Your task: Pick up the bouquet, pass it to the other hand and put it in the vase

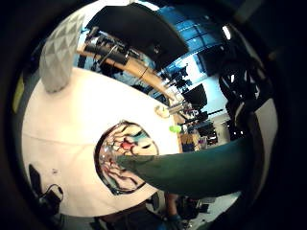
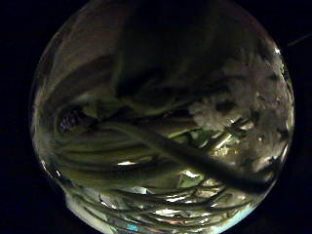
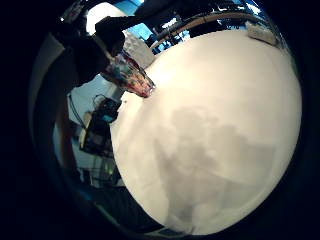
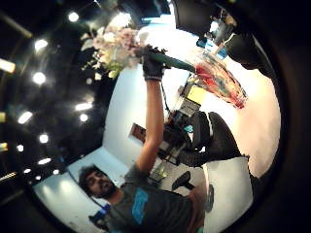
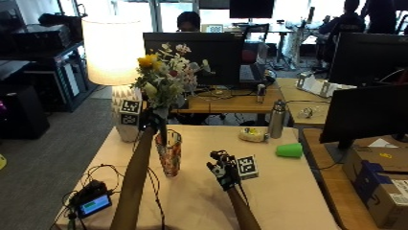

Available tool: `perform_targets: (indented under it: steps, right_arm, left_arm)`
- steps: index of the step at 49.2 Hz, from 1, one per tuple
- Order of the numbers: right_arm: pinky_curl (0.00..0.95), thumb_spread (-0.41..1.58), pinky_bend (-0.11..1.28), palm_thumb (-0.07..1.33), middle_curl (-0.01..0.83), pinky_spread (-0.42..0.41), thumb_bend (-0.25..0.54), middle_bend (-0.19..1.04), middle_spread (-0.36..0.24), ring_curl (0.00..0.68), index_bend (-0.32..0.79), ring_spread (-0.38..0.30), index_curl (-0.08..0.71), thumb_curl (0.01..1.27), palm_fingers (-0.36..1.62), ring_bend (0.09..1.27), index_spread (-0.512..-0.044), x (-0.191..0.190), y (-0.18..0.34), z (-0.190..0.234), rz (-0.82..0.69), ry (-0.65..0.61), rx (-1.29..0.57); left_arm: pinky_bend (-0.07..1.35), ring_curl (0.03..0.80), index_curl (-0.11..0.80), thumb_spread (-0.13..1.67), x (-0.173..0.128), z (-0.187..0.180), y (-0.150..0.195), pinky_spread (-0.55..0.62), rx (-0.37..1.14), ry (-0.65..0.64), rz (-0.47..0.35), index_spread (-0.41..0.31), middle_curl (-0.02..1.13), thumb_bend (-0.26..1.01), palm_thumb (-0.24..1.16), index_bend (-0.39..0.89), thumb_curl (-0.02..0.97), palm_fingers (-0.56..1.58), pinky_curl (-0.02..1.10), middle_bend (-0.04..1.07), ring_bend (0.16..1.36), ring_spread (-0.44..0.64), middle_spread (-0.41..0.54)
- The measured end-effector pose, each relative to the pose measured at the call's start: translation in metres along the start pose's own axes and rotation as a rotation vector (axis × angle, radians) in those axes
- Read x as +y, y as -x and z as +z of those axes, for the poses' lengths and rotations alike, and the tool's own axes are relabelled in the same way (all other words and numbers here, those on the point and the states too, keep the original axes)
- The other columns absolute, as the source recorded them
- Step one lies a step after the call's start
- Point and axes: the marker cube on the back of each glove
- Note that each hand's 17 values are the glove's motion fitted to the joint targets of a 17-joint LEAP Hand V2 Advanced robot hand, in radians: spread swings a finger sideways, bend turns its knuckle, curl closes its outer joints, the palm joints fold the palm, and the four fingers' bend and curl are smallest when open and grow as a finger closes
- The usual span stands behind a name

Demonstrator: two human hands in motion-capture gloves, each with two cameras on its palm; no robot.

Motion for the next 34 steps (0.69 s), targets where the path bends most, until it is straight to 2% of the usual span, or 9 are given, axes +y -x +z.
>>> perform_targets:
  steps: [2,6,11,13,17,22,25,30,34]
  right_arm:
    - [0.338,1.05,0.40,0.74,0.450,0.224,0.194,0.35,-0.176,0.376,0.12,-0.129,0.285,0.41,0.83,0.43,-0.302,0.001,0.003,-0.002,0.050,-0.005,0.011]
    - [0.338,1.06,0.38,0.75,0.451,0.235,0.167,0.34,-0.176,0.378,0.12,-0.128,0.283,0.41,0.83,0.41,-0.302,0.006,0.013,-0.003,0.207,-0.009,0.029]
    - [0.338,1.06,0.36,0.77,0.451,0.250,0.136,0.33,-0.178,0.378,0.13,-0.120,0.286,0.42,0.82,0.39,-0.304,0.003,0.012,-0.003,0.155,0.005,0.069]
    - [0.336,1.06,0.35,0.78,0.451,0.259,0.124,0.33,-0.178,0.377,0.13,-0.119,0.286,0.42,0.82,0.38,-0.304,0.003,0.016,-0.003,0.157,0.007,0.063]
    - [0.335,1.07,0.33,0.79,0.451,0.267,0.100,0.33,-0.178,0.378,0.13,-0.118,0.290,0.43,0.82,0.37,-0.310,-0.002,0.019,-0.002,0.056,0.009,0.060]
    - [0.333,1.07,0.30,0.80,0.452,0.282,0.069,0.32,-0.178,0.379,0.13,-0.112,0.293,0.43,0.81,0.35,-0.313,0.000,0.019,-0.002,0.141,0.012,0.089]
    - [0.332,1.07,0.28,0.81,0.451,0.291,0.054,0.32,-0.177,0.379,0.13,-0.111,0.295,0.44,0.81,0.34,-0.314,0.001,0.025,0.000,0.181,0.010,0.081]
    - [0.332,1.08,0.26,0.82,0.452,0.305,0.031,0.32,-0.177,0.378,0.13,-0.103,0.298,0.44,0.81,0.33,-0.315,-0.007,0.036,0.005,0.027,0.009,0.003]
    - [0.330,1.08,0.24,0.83,0.452,0.311,0.013,0.32,-0.178,0.378,0.14,-0.101,0.301,0.45,0.80,0.31,-0.316,-0.009,0.031,0.005,0.056,0.003,0.065]
  left_arm:
    - [0.58,0.458,0.401,0.56,0.003,0.000,0.016,-0.39,-0.014,0.023,-0.070,-0.298,0.57,-0.04,0.83,0.17,0.612,1.20,0.43,0.56,0.79,-0.35,-0.334]
    - [0.50,0.445,0.410,0.59,0.017,-0.002,0.036,-0.36,-0.085,0.076,-0.129,-0.284,0.56,-0.04,0.83,0.17,0.604,1.13,0.41,0.53,0.74,-0.35,-0.324]
    - [0.39,0.441,0.386,0.67,0.034,-0.009,0.057,-0.23,-0.247,0.121,-0.172,-0.221,0.55,-0.04,0.81,0.10,0.580,0.87,0.39,0.45,0.68,-0.32,-0.295]
    - [0.33,0.434,0.385,0.70,0.037,-0.013,0.068,-0.15,-0.303,0.136,-0.172,-0.199,0.55,-0.05,0.78,0.12,0.565,0.74,0.38,0.43,0.64,-0.30,-0.279]
    - [0.29,0.416,0.378,0.74,0.041,-0.021,0.087,-0.01,-0.390,0.176,-0.186,-0.163,0.52,-0.05,0.75,0.13,0.545,0.65,0.37,0.37,0.59,-0.26,-0.255]
    - [0.27,0.392,0.356,0.76,0.042,-0.043,0.114,0.18,-0.511,0.261,-0.251,-0.122,0.47,-0.05,0.71,0.11,0.525,0.51,0.35,0.25,0.56,-0.18,-0.206]
    - [0.30,0.395,0.338,0.77,0.054,-0.058,0.109,0.28,-0.575,0.291,-0.302,-0.069,0.46,-0.05,0.68,0.09,0.511,0.34,0.36,0.17,0.55,-0.07,-0.118]
    - [0.33,0.370,0.315,0.80,0.072,-0.089,0.092,0.39,-0.757,0.245,-0.334,-0.029,0.41,-0.03,0.70,0.11,0.495,0.30,0.35,0.14,0.56,0.05,-0.028]
    - [0.35,0.358,0.305,0.82,0.075,-0.109,0.087,0.43,-0.813,0.161,-0.326,-0.012,0.38,-0.02,0.73,0.12,0.485,0.28,0.34,0.15,0.57,0.10,0.016]
